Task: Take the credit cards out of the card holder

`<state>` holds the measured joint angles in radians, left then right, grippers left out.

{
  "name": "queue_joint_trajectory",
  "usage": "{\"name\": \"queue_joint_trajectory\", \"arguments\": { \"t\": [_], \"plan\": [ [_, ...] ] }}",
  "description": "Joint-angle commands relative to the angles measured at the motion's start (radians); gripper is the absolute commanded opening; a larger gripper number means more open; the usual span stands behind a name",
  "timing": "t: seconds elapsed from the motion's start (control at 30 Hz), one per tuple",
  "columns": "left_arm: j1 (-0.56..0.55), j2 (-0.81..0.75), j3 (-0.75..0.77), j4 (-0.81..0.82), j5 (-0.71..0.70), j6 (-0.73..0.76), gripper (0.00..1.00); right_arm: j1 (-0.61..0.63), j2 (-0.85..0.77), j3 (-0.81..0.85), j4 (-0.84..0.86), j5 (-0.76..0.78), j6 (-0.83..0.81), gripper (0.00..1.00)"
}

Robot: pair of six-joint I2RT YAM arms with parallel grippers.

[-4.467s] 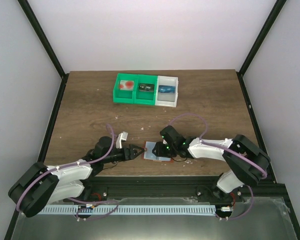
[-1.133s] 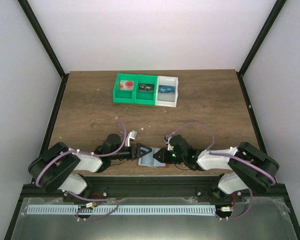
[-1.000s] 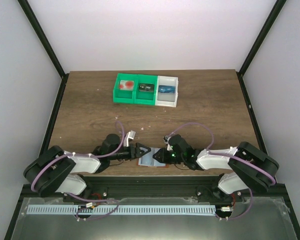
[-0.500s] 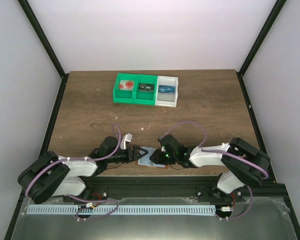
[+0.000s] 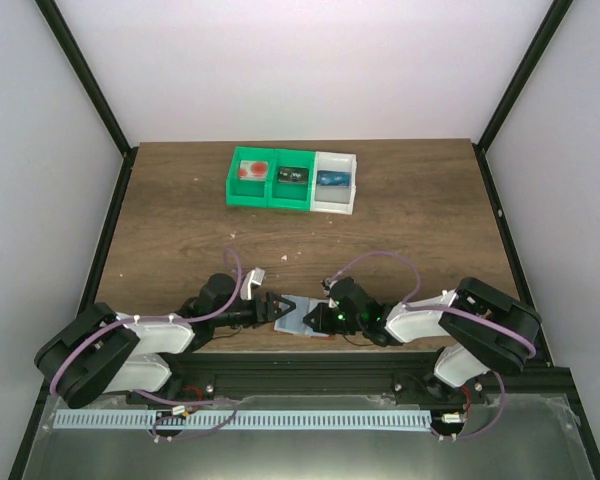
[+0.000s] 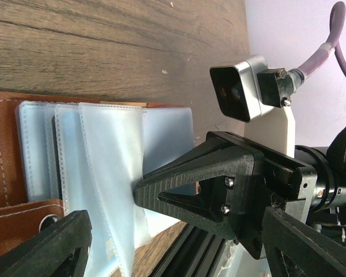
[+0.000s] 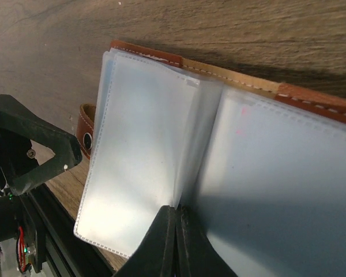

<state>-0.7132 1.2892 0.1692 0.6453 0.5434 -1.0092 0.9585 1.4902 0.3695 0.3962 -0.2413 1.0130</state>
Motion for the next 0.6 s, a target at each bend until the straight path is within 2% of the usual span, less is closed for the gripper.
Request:
{"name": "queue_joint_trajectory", "arguments": {
  "t": [0.0, 0.3, 0.57],
  "plan": [
    [0.000, 0.008, 0.001, 0.026, 0.023, 0.014, 0.82, 0.011, 0.017, -0.011, 0.028, -0.014, 0.014, 0.00],
    [0.000, -0.025, 0.015, -0.018, 0.008, 0.024, 0.82, 0.011, 0.018, -0.020, 0.044, -0.018, 0.019, 0.00],
    [0.001, 0.023, 0.018, 0.004, 0.023, 0.010, 0.82, 0.011, 0.015, -0.020, 0.043, -0.015, 0.016, 0.00]
  ]
}}
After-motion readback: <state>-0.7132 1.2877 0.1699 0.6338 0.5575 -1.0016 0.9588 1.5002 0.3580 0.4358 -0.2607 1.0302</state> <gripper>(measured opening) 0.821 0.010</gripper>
